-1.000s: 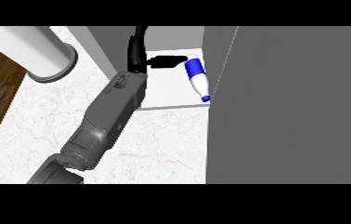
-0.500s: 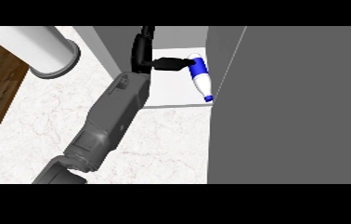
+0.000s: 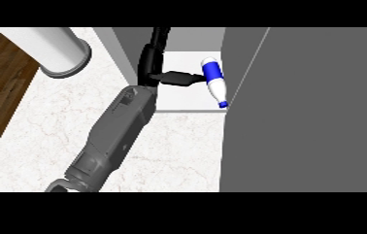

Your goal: Pick up the bottled water, place it into the cabinet and close the cabinet

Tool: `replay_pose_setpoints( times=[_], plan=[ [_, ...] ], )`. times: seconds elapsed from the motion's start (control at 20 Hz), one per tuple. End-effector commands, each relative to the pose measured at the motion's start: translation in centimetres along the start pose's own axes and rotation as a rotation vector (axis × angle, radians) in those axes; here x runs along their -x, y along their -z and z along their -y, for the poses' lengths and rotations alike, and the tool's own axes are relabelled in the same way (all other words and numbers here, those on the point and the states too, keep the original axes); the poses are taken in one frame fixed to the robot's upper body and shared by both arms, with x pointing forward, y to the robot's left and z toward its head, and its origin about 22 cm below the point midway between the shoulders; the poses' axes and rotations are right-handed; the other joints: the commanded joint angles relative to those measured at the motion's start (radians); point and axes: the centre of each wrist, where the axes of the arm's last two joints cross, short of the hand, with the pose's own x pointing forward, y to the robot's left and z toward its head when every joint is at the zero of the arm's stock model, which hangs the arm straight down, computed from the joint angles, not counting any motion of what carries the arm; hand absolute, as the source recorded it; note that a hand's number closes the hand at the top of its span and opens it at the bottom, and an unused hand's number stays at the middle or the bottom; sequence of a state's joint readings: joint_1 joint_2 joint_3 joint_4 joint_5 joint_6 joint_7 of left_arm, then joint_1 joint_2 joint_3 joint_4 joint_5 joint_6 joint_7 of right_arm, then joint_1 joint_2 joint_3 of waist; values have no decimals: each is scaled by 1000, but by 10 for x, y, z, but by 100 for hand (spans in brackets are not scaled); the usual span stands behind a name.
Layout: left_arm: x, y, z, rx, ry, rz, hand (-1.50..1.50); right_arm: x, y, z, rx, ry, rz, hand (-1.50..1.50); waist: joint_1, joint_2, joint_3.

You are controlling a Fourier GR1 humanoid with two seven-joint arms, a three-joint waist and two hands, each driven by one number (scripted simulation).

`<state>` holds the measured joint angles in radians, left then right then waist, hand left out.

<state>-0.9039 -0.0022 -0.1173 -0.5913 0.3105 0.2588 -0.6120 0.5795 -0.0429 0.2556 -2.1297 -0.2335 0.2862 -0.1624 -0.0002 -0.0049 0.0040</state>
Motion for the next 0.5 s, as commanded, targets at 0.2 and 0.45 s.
replay_pose_setpoints(
  times=[0.2,0.45],
  plan=[
    [-16,-34,-26,-52,-113,-28,-150,-13,-11,-4,28,11,-20,-150,38,-14,-4],
    [-33,-74,-24,-44,-175,-45,-150,-6,-1,-9,6,0,-1,-150,40,-10,-4]
  ],
)
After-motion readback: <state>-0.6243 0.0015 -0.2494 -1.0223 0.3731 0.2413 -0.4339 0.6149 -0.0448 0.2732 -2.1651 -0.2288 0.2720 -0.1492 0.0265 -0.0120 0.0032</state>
